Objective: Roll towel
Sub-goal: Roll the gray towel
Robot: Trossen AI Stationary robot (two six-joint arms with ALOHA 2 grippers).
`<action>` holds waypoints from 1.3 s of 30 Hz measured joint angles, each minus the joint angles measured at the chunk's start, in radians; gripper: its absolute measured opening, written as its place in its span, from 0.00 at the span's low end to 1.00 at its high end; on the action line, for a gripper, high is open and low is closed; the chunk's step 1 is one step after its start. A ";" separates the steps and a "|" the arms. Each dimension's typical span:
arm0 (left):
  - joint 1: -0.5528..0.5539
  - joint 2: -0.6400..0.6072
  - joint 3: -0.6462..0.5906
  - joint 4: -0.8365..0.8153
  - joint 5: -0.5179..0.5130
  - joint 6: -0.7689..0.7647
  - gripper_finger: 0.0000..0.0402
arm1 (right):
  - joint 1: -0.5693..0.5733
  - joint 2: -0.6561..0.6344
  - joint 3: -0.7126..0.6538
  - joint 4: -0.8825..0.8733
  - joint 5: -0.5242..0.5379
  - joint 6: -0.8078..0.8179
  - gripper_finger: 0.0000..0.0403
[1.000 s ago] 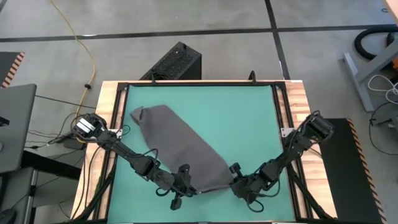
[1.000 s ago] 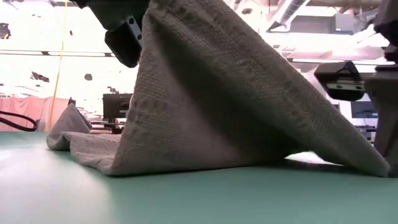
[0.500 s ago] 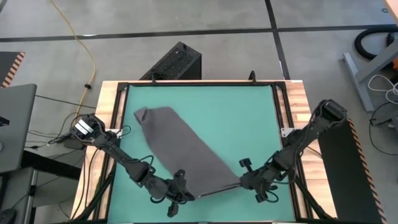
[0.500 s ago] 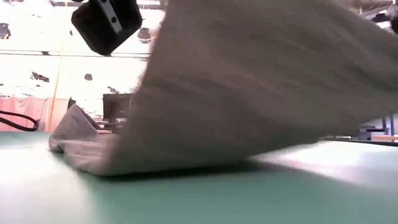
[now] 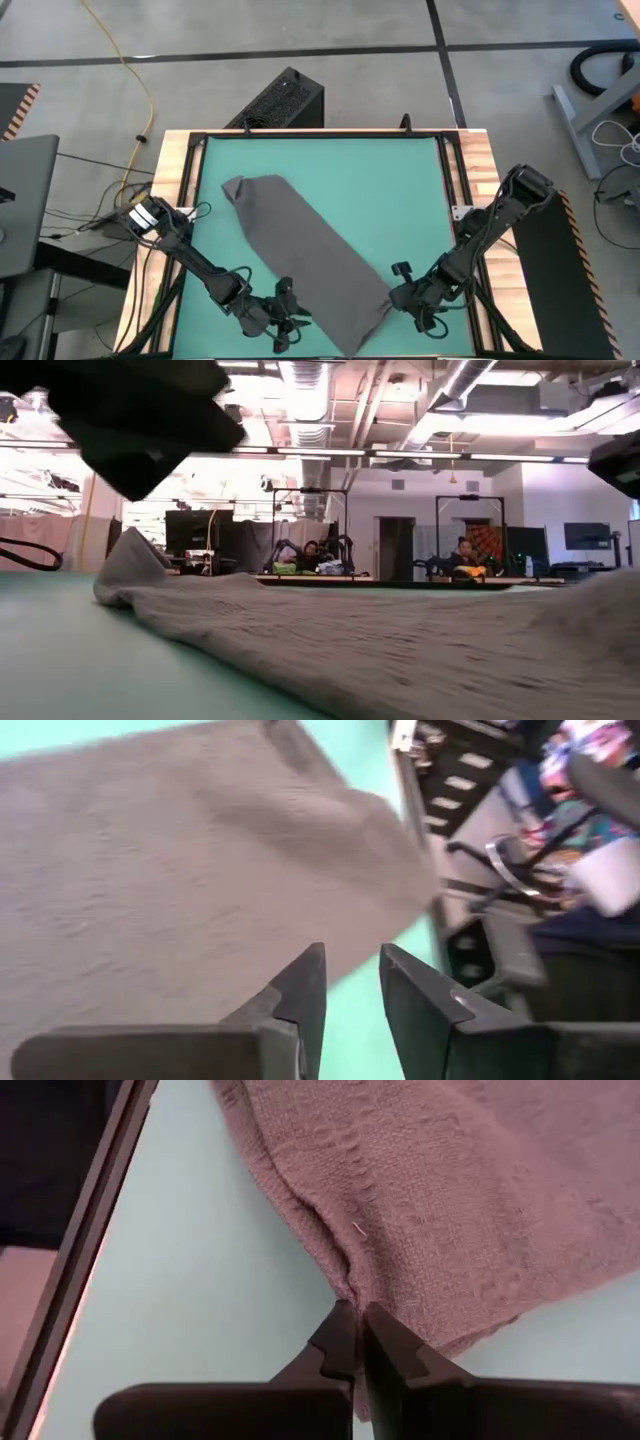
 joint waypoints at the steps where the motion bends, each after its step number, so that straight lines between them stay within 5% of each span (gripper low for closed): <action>1: 0.012 0.000 0.000 -0.016 -0.007 0.014 0.22 | 0.000 0.000 0.000 0.002 -0.022 0.007 0.08; 12: 0.172 -0.005 0.000 -0.378 0.108 -0.069 0.18 | 0.001 0.001 0.001 -0.049 -0.201 0.095 0.09; 24: 0.213 0.065 0.020 -0.173 0.423 -0.068 0.15 | -0.021 -0.014 0.045 -0.195 -0.337 0.133 0.14; 29: 0.219 0.004 0.104 -0.209 0.425 0.062 0.15 | -0.020 -0.028 0.109 -0.333 -0.345 0.133 0.15; 32: 0.231 -0.065 0.171 -0.374 0.413 0.137 0.15 | -0.008 -0.040 0.141 -0.410 -0.349 0.153 0.15; 39: 0.251 -0.187 0.263 -0.809 0.126 0.203 0.15 | -0.002 -0.051 0.151 -0.451 -0.298 0.157 0.15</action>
